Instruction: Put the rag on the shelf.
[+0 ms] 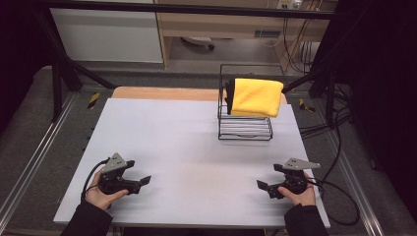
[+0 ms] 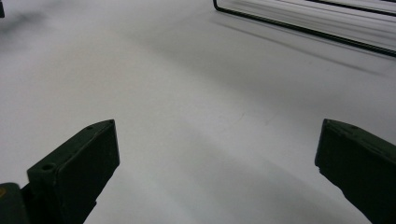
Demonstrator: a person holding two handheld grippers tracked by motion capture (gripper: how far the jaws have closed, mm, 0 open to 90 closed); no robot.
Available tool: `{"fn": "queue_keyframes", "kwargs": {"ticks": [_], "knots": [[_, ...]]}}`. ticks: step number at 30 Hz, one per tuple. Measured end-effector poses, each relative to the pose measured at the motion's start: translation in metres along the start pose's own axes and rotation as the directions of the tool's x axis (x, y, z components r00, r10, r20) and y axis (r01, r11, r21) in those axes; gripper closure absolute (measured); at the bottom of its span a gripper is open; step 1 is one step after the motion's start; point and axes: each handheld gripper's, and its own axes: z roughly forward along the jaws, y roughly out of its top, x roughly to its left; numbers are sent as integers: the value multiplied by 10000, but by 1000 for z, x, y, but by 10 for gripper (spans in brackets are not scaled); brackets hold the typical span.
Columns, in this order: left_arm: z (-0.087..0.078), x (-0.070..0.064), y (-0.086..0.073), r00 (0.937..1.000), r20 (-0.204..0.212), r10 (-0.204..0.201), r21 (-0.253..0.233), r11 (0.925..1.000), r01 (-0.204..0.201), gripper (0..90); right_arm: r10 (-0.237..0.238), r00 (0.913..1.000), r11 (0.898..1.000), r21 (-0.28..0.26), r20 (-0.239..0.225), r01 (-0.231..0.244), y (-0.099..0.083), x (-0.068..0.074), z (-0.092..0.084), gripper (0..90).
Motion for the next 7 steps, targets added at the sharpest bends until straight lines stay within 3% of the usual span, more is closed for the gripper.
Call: {"fn": "queue_keyframes", "kwargs": {"ticks": [7], "knots": [[0, 0, -1, 9999, -98, 84, 56, 9999, -83, 102, 20, 10000, 10000, 91, 56, -21, -3, -1, 0, 7]]}}
